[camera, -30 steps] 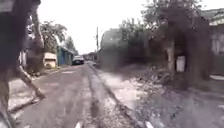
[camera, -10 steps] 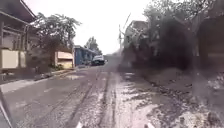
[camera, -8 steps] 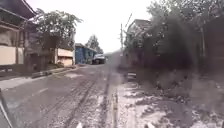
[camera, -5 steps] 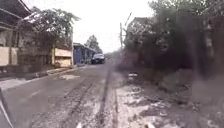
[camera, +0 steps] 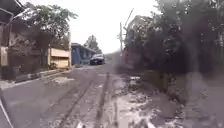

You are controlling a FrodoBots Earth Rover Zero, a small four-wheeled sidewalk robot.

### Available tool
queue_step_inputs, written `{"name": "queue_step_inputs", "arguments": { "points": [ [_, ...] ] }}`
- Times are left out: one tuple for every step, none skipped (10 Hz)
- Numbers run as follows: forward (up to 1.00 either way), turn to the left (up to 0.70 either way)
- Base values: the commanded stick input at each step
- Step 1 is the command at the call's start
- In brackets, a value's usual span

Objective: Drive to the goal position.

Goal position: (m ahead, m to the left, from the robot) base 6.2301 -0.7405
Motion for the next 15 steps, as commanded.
{"name": "queue_step_inputs", "arguments": {
  "points": [
    [1.00, 0.00],
    [1.00, 0.00],
    [1.00, 0.00],
    [1.00, 0.00],
    [1.00, 0.00],
    [1.00, 0.00],
    [1.00, 0.00],
    [1.00, 0.00],
    [1.00, 0.00],
    [1.00, 0.00],
    [1.00, 0.00],
    [1.00, 0.00],
    [1.00, 0.00],
    [1.00, 0.00],
    [1.00, 0.00]
  ]
}}
